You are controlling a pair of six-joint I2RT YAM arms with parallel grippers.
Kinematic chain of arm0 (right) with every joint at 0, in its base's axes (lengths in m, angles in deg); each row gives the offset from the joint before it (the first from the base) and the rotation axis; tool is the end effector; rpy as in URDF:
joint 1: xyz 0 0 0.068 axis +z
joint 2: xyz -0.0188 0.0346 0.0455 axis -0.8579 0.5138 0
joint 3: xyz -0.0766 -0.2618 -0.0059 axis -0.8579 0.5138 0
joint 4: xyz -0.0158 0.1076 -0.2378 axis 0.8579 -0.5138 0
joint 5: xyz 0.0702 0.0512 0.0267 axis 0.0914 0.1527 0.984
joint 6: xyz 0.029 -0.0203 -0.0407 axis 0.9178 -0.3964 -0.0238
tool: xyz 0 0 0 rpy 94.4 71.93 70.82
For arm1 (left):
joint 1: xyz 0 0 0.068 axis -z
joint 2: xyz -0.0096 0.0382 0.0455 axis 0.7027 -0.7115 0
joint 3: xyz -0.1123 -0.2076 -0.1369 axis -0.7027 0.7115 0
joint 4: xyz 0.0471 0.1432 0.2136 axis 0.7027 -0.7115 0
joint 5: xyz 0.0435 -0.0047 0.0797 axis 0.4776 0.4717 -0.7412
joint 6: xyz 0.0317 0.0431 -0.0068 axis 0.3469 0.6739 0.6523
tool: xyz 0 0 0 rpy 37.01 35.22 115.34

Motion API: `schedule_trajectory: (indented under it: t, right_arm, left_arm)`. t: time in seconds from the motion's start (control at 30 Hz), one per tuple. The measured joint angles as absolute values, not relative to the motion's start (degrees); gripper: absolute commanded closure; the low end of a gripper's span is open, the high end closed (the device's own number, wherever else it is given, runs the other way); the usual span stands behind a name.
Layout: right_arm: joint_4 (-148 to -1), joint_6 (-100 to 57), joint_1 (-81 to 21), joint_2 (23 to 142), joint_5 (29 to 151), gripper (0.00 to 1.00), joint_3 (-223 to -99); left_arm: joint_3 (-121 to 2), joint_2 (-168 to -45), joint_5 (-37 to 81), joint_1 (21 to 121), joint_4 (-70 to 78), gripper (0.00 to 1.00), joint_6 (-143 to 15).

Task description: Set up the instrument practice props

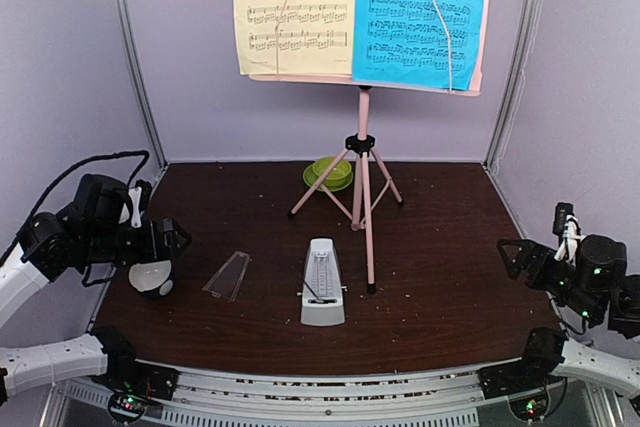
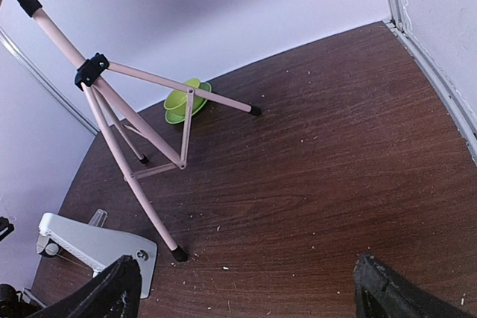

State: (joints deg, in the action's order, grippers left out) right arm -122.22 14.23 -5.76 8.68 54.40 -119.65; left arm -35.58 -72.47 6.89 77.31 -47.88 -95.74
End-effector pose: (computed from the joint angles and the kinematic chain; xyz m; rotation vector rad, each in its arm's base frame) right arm 0.0422 0.0287 0.2726 0.1416 1.9503 0.6518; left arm 0.1180 -0.0707 0.3039 -0.2792 2.3526 -0.5292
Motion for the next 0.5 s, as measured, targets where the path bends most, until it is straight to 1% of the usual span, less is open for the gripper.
schedule_trajectory:
  t: [0.1, 0.23, 0.5]
  right_arm:
    - [-122.2, 15.1, -5.8, 8.6, 54.1, 0.00, -118.7]
    - [-121.3, 15.2, -5.8, 9.8, 54.6, 0.00, -118.5]
    - [-116.7, 13.7, -6.5, 17.1, 56.7, 0.00, -118.3]
  left_arm:
    - [-32.8, -70.9, 6.7, 77.3, -49.2, 0.02, -98.4]
    - [-32.2, -70.9, 5.9, 77.3, -49.5, 0.02, -100.5]
    - [-32.8, -76.0, 3.6, 77.3, -49.6, 0.02, -101.1]
